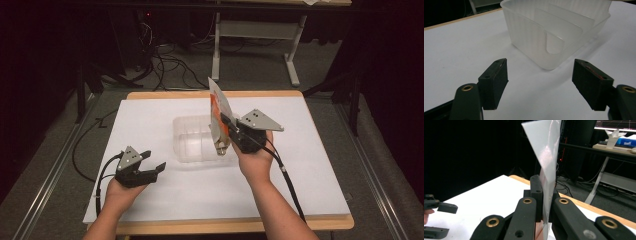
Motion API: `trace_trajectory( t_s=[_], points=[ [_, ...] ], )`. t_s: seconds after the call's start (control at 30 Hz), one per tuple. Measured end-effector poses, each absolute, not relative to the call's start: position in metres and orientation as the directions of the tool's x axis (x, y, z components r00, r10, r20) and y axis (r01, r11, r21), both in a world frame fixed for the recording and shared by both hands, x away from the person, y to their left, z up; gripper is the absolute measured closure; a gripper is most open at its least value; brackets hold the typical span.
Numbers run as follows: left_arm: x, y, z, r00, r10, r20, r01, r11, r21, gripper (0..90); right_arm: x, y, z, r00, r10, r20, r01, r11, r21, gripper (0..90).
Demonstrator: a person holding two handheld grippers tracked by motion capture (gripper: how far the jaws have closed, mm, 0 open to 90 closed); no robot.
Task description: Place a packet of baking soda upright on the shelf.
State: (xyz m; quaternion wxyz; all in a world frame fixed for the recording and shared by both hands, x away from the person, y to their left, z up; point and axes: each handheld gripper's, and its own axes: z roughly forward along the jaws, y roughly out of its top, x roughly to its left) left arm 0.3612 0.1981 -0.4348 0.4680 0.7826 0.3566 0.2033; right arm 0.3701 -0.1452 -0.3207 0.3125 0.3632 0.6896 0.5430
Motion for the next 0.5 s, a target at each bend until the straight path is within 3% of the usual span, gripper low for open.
trace_trajectory(
  t_s=[0.5],
  points=[
    [0.360, 0.197, -0.434, 0.667, 0.744, -0.025, 0.370, -0.303, 0.878, 29.0, 0.405, -0.123, -0.340, -0.540, 0.841, -0.025, 0.203, 0.159, 0.966, 90.0]
  ],
)
